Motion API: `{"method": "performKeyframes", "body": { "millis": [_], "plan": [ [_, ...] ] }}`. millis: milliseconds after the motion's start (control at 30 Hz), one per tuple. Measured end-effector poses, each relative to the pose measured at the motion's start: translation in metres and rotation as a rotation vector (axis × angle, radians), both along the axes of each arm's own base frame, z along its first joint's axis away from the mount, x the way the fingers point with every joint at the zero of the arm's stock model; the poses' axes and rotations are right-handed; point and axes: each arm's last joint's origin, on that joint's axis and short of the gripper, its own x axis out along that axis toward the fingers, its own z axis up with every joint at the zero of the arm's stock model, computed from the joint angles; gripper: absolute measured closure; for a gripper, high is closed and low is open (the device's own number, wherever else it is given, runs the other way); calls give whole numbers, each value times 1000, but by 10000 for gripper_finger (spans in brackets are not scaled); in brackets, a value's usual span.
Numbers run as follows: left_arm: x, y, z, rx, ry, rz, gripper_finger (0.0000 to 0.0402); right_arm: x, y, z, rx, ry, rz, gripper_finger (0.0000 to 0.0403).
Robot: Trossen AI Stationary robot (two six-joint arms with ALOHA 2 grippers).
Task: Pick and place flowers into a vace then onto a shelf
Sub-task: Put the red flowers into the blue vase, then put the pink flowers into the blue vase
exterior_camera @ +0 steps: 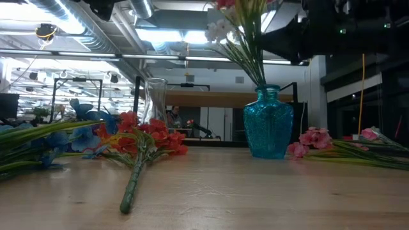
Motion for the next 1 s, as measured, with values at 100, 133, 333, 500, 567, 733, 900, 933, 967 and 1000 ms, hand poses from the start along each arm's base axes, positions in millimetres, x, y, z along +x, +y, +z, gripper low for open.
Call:
{"method": "performKeyframes", "body": {
  "millis": [100,133,333,500,567,733,900,933,967,1000],
  "plan": [
    [0,0,0,-4,0,1,398,0,0,-6,23,52,2,311],
    [0,0,0,-9,0,2,398,0,0,-7,22,63,1,304],
    [0,0,-1,-17,10,6,398,-2,0,-3,22,55,2,281],
    [0,0,-2,-19,18,7,398,-7,-1,2,16,86,1,279],
    [-1,0,-3,-27,21,10,398,-11,0,5,18,93,7,279],
    [-1,0,-3,-29,24,11,398,-20,5,10,9,125,38,279],
    [-1,0,-3,-34,24,12,398,-30,10,16,2,151,19,279],
    [-1,0,-3,-34,24,12,398,-32,11,17,5,153,15,279],
    [-1,0,-3,-34,24,12,398,-34,12,18,16,152,18,279],
    [-1,0,-3,-33,24,10,398,-36,13,19,29,149,26,279]
  ]
}}
